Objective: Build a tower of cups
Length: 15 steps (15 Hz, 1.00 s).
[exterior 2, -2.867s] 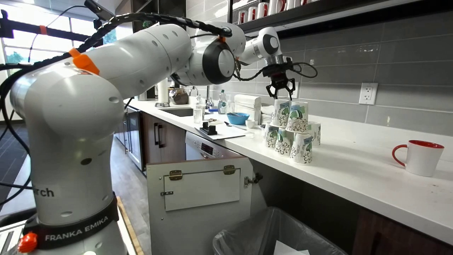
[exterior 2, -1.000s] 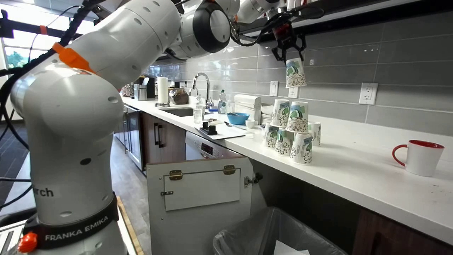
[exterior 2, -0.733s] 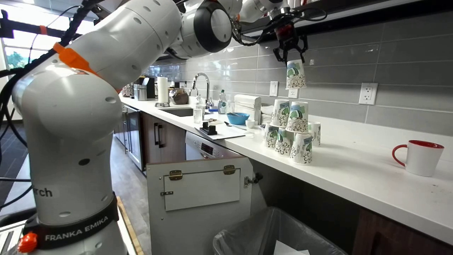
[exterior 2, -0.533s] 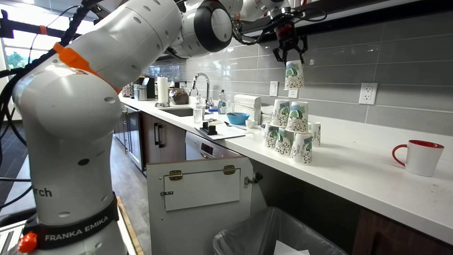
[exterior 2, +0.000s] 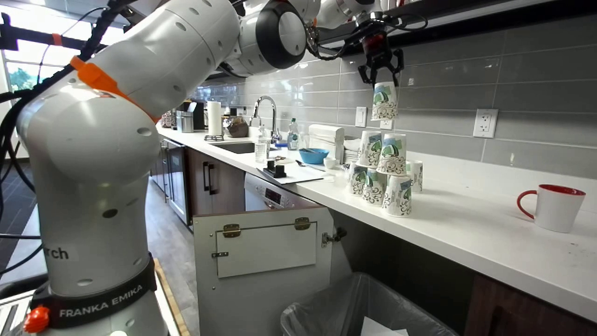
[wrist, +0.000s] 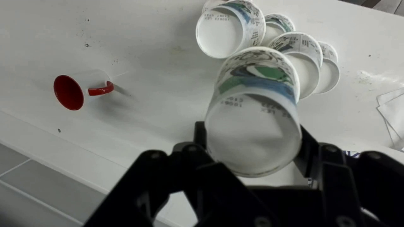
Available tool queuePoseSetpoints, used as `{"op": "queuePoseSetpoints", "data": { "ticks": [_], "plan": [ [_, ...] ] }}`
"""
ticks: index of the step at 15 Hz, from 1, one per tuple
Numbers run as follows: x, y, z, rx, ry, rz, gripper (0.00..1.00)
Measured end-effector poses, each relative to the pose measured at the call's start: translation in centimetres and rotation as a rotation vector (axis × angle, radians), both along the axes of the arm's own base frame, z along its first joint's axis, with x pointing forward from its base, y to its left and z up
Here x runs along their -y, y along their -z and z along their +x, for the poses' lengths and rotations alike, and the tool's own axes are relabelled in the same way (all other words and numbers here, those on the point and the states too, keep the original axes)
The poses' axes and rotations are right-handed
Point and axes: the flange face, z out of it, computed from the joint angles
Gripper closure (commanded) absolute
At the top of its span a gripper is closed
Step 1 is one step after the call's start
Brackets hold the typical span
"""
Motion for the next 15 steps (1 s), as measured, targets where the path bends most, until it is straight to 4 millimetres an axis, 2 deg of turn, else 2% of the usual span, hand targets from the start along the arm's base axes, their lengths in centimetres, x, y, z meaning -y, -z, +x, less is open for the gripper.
{"op": "queuePoseSetpoints", "data": {
  "ticks": [15],
  "plan": [
    [2.4, 0.4, 0.3, 0.006, 0.078, 0.064, 0.60]
  ]
}}
